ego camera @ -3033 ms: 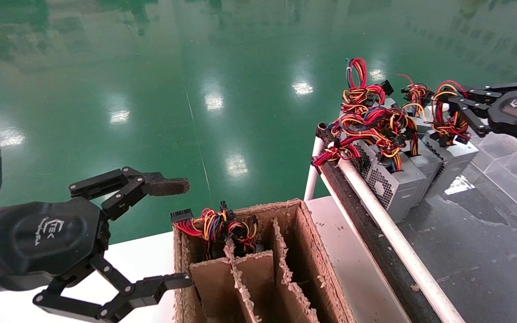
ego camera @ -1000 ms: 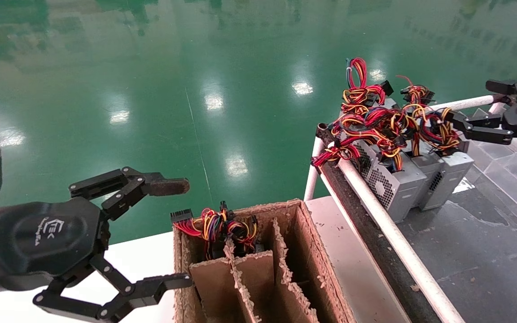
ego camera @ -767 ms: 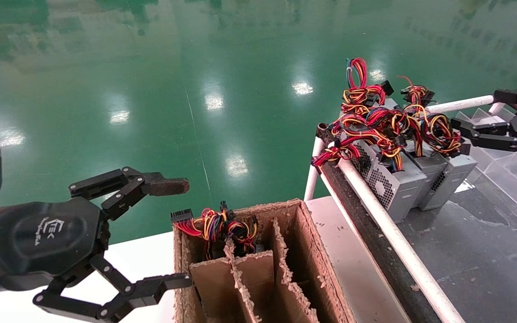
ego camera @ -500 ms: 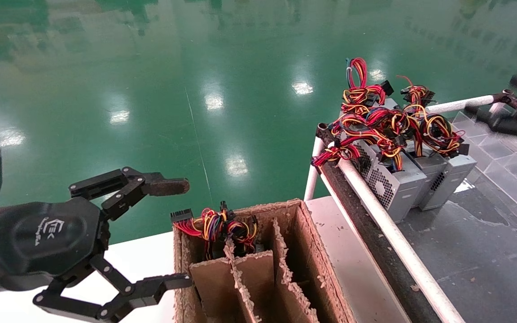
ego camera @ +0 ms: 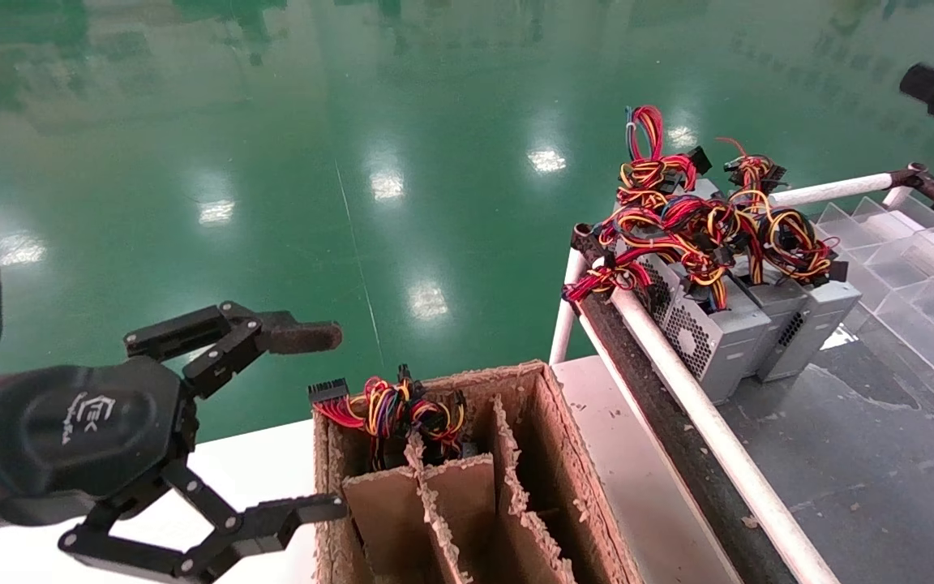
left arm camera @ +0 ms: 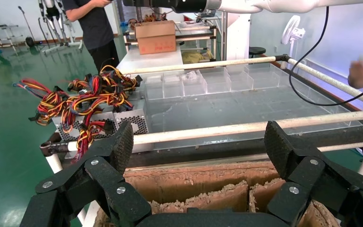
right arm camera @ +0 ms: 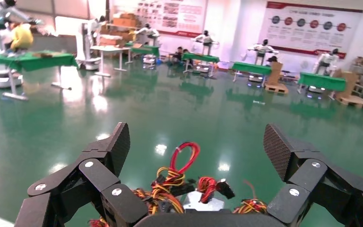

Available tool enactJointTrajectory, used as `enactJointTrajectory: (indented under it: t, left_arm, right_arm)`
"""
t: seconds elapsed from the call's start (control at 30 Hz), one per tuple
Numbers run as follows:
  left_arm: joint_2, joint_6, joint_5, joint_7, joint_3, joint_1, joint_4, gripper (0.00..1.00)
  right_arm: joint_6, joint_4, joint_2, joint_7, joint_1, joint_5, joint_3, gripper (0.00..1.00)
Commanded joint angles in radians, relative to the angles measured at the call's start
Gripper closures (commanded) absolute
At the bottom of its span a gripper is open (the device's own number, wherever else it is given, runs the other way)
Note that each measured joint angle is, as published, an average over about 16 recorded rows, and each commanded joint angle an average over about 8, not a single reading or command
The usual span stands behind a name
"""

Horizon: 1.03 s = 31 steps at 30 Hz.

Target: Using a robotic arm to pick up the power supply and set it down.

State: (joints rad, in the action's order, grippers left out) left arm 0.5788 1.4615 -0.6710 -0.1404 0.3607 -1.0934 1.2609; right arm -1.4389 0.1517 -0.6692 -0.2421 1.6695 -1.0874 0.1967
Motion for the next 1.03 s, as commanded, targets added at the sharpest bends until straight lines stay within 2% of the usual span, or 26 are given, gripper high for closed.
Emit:
enactJointTrajectory:
  t: [0.03,0.93,1.03]
  left_arm:
    - [0.0,0.0,0.0,0.0,0.0,0.0,0.0,0.0]
    - [0.0,0.0,0.0,0.0,0.0,0.0,0.0,0.0]
    - [0.0,0.0,0.0,0.0,0.0,0.0,0.0,0.0]
  right_arm:
    - [-0.002,0.044,0.002,0.017,-0.023,0.014,0.003,0.0]
    - [-0.032,0.648,0.033,0.246,-0.34,0.204,0.047,0.0]
    - [-0.034,0.681,0.035,0.258,-0.358,0.215,0.05,0.0]
